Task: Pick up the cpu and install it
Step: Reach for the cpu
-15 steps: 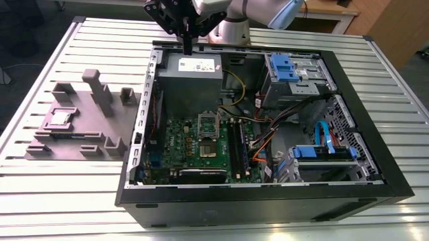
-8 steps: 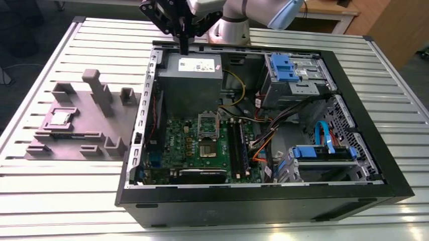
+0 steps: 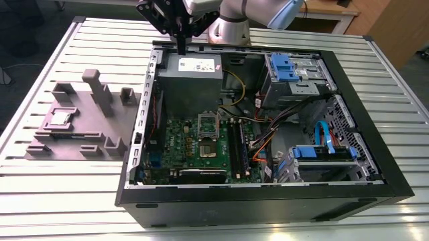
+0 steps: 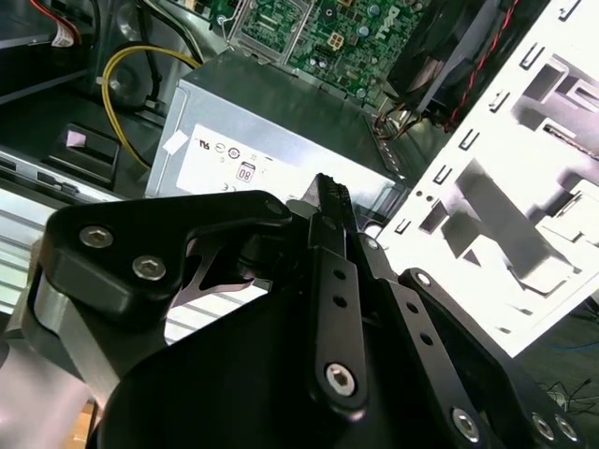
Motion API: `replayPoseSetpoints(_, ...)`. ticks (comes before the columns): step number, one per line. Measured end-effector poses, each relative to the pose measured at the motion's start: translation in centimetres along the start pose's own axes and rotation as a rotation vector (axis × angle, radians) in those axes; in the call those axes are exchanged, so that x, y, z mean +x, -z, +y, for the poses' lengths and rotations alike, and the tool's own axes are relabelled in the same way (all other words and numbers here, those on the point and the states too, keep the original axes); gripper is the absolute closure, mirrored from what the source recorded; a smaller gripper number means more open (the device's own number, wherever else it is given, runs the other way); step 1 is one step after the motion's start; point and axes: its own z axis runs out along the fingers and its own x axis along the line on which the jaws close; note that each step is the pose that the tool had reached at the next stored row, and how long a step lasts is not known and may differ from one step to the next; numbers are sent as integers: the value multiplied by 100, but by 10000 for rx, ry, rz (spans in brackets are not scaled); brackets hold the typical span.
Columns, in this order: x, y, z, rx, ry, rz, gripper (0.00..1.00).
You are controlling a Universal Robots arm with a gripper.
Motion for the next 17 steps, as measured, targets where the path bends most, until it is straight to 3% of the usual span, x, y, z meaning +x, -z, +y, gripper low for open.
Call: replayPoseSetpoints(17,61,-2,-5,0,1,0,90)
